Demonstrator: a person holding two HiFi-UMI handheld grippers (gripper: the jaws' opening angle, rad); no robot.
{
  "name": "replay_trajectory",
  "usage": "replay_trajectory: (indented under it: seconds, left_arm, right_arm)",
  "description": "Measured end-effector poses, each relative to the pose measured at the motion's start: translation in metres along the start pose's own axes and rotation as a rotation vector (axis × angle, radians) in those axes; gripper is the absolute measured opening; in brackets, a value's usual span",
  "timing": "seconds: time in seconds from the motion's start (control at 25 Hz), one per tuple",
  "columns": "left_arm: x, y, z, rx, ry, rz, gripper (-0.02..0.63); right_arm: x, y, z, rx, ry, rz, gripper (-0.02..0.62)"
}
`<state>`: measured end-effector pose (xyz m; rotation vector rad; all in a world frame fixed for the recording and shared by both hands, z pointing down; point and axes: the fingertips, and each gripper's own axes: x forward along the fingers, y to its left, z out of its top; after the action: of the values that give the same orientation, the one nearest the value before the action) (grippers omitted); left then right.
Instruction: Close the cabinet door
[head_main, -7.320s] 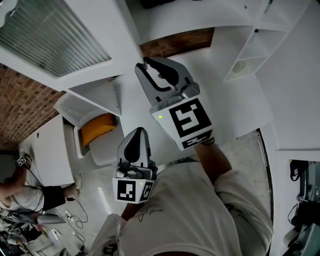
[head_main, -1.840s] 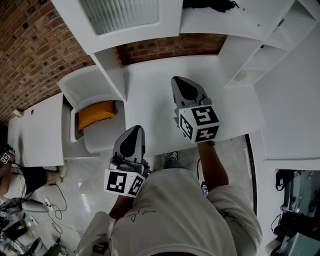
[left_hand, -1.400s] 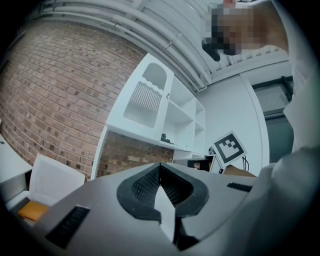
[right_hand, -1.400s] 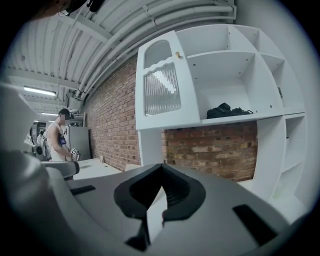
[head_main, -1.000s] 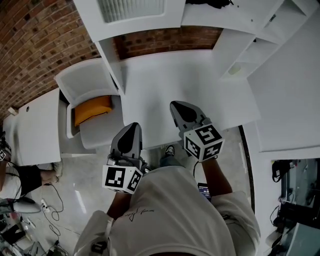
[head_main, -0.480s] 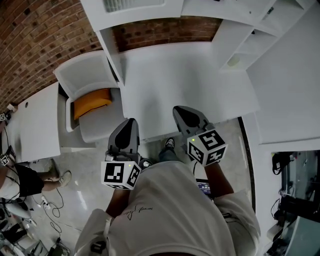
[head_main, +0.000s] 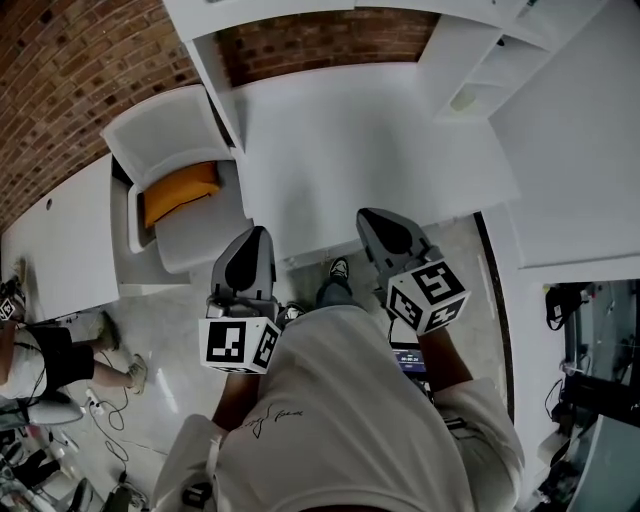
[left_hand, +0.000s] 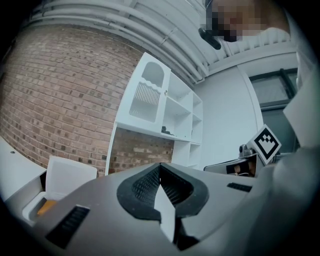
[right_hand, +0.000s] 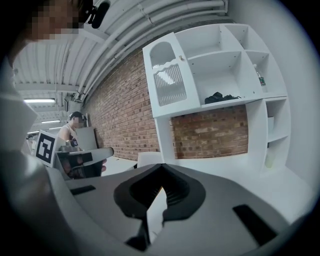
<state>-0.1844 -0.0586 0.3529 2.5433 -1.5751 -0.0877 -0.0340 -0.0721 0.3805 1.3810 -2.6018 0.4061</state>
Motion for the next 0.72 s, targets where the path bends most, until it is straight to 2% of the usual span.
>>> replay_trajectory:
  seconds: [0.2,0.72]
  left_arm:
    - [-0.007,-0.003,-0.001,0.01,0.001,-0.001,0.017]
    - [-0.025,0.003,-0.004,0.014,0.002,0.028,0.015]
  right_arm:
    - [-0.008,0.008,-0.003,-0.031,0.004,-0.003,0.023]
    - [-0.014,0.026,-0.003,-0.029,-0.009,0.021,0.023]
